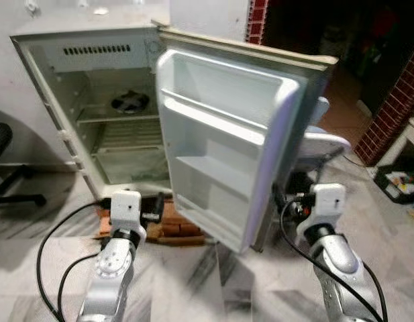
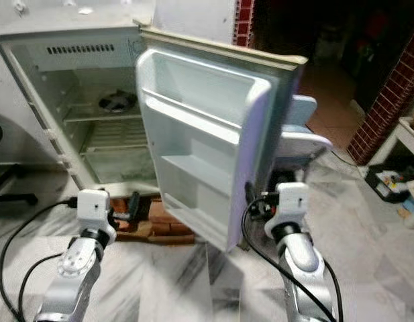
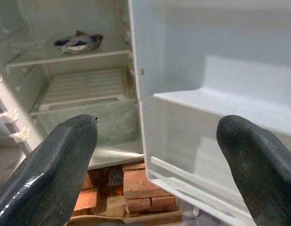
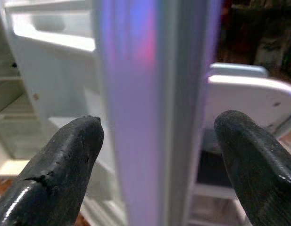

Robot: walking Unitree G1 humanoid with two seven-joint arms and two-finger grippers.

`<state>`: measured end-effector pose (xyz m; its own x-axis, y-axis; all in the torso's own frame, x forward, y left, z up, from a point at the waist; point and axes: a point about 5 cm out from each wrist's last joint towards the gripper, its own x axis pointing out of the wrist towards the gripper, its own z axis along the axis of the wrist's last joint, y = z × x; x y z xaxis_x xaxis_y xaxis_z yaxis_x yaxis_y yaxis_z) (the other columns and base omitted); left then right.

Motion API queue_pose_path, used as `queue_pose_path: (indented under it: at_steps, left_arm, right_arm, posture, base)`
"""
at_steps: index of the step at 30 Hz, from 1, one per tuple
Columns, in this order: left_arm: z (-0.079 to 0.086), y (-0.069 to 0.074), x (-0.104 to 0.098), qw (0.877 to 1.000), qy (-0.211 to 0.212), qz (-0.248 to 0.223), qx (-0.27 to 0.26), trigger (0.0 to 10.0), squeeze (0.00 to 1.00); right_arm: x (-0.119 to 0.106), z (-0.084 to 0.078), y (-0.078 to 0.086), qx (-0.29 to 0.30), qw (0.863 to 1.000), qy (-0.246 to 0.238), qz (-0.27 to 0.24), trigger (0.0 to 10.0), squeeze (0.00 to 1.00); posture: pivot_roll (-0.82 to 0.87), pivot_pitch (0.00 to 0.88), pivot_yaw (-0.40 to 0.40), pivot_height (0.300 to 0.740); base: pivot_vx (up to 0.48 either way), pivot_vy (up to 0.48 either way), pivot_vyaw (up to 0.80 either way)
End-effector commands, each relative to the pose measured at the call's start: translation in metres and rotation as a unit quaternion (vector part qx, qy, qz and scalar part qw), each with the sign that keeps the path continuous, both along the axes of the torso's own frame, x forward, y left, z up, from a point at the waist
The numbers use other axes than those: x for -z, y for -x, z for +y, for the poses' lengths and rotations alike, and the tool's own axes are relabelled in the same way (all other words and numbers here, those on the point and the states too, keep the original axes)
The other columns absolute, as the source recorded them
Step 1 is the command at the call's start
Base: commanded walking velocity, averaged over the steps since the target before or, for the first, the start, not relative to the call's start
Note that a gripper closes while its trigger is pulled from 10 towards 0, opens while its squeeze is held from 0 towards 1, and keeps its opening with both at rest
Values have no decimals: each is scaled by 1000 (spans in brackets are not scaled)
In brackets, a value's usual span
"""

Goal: Restocking fridge

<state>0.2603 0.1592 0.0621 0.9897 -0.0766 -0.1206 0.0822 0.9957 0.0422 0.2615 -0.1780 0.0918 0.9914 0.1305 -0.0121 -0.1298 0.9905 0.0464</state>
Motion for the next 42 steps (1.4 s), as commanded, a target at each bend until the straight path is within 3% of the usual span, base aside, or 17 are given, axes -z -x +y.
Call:
queue_pose_path:
  at_steps: [1,8,12,29,36,42]
  left_arm:
    - [10,0,0,1000,-12,0,-16,10000,0]
    - [12,0,0,1000,-13,-3,-15,10000,0]
    - [11,0,0,1000,-16,-6,-8,10000,0]
    - [12,1,2,1000,-16,-5,-6,10000,0]
    - [13,1,4,1000,-12,-1,-16,10000,0]
    - [12,12,12,1000,-8,17,-25,10000,0]
  right_arm:
    - [-4,9,-3,-12,1000,0,-11,10000,0]
    - [-4,10,-5,-10,1000,-2,-12,10000,0]
    - [-2,8,-5,-3,1000,-7,-8,10000,0]
    - [-4,9,-6,-4,1000,-7,-13,10000,0]
    - [-3,8,-6,-7,1000,-3,-13,10000,0]
    - [-8,10,-11,-13,999,11,-28,10000,0]
  posture:
    - [0,0,18,740]
    - [1,0,20,740]
    - [0,0,20,740]
    - [-3,0,21,740]
    - [0,0,18,740]
    - [11,0,15,740]
  base:
    - [0,0,763]
    - [0,0,711]
    - [0,0,0]
    - [240,-374,0]
    - [0,0,0]
    - [0,0,667]
